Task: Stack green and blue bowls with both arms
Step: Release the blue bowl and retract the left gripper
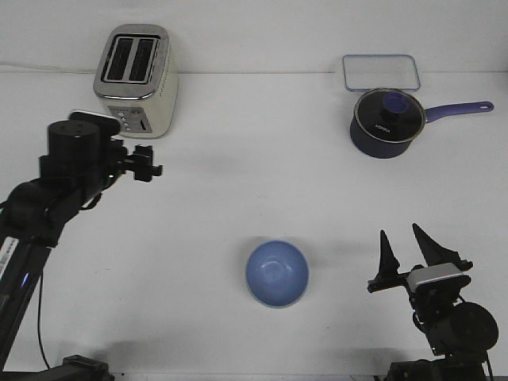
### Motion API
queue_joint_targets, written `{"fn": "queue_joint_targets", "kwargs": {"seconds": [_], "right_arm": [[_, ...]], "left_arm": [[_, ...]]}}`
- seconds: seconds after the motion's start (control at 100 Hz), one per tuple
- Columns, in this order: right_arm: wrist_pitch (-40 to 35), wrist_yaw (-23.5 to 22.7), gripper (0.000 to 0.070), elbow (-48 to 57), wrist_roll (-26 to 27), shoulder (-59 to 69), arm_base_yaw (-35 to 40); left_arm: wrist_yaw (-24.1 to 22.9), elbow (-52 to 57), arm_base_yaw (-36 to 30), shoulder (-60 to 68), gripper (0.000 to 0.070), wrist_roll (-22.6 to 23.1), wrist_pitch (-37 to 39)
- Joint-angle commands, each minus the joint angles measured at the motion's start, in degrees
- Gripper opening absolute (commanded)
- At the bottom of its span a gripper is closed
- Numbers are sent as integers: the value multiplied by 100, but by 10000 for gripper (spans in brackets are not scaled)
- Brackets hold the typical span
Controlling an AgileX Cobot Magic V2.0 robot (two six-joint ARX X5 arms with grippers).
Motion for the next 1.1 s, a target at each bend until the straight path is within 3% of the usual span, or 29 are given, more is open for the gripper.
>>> {"fn": "queue_joint_targets", "kwargs": {"seconds": [0.0, 0.18, 0.41, 0.47, 0.55, 0.63, 0.66, 0.71, 0.72, 1.09], "right_arm": [[57, 4, 425, 26, 44, -7, 9], [46, 188, 425, 26, 44, -7, 9], [33, 339, 420, 26, 44, -7, 7], [37, 382, 375, 26, 44, -9, 7], [35, 501, 203, 26, 46, -9, 7], [37, 498, 11, 26, 63, -9, 7], [37, 501, 0, 26, 63, -9, 7], [39, 525, 0, 28, 92, -9, 7], [39, 540, 0, 28, 101, -9, 7], [173, 763, 0, 37, 162, -9, 7]], "left_arm": [[-15, 28, 317, -155, 379, 127, 46], [-11, -1005, 1086, -1019, 379, 140, 809], [-11, -4037, 1405, -2835, 379, 138, 3279], [-11, -4769, 1405, -3305, 376, 127, 3869], [-11, -5552, 1405, -3856, 328, 37, 4417], [-13, -6109, 1405, -4323, 216, 24, 4572], [-13, -6258, 1405, -4463, 166, 24, 4575], [-11, -6439, 1405, -4669, 6, 24, 4522], [-13, -6467, 1405, -4706, 0, 24, 4509], [-125, -6605, 1405, -5198, 14, 26, 4819]]}}
